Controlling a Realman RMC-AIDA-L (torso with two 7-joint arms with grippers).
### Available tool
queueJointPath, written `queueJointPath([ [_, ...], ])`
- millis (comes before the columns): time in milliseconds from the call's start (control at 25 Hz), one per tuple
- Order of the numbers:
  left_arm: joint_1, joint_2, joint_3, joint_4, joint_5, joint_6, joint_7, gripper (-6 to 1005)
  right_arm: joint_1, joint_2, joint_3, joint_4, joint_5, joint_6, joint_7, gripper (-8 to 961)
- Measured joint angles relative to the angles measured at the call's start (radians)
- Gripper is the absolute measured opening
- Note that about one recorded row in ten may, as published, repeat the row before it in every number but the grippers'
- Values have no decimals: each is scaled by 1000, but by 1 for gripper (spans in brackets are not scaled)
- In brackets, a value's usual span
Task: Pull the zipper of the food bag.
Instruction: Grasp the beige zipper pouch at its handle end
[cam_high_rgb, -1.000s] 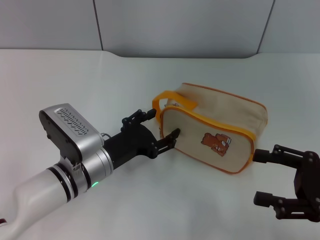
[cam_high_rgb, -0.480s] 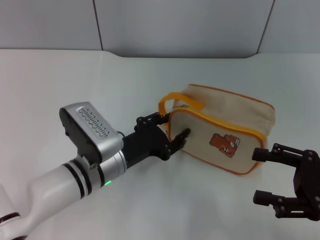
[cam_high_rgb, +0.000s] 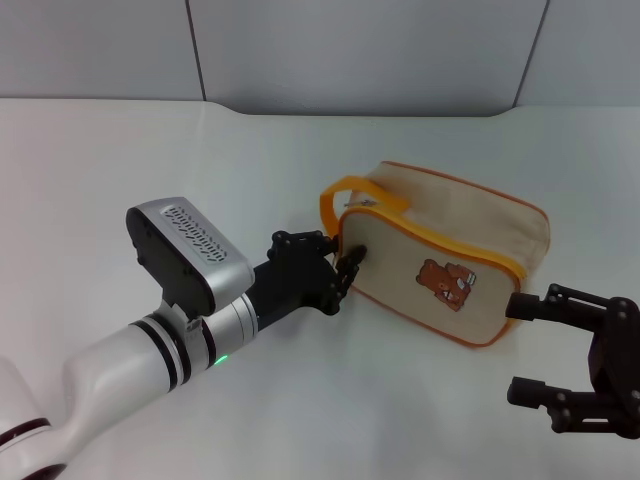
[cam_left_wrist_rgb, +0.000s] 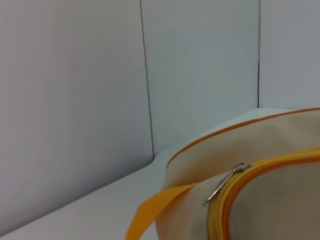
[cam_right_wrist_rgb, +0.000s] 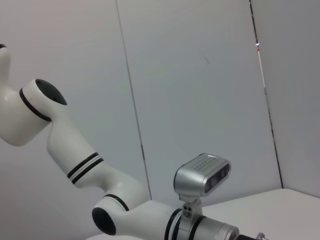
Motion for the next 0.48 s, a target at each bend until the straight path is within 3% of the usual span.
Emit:
queueJointPath([
  [40, 3, 0, -2, -3, 0, 2, 15, 222, 0, 0, 0, 0, 0, 0, 0, 837],
  [480, 20, 0, -11, -35, 1, 17, 91, 128, -2, 0, 2, -2, 0, 2, 0, 836],
])
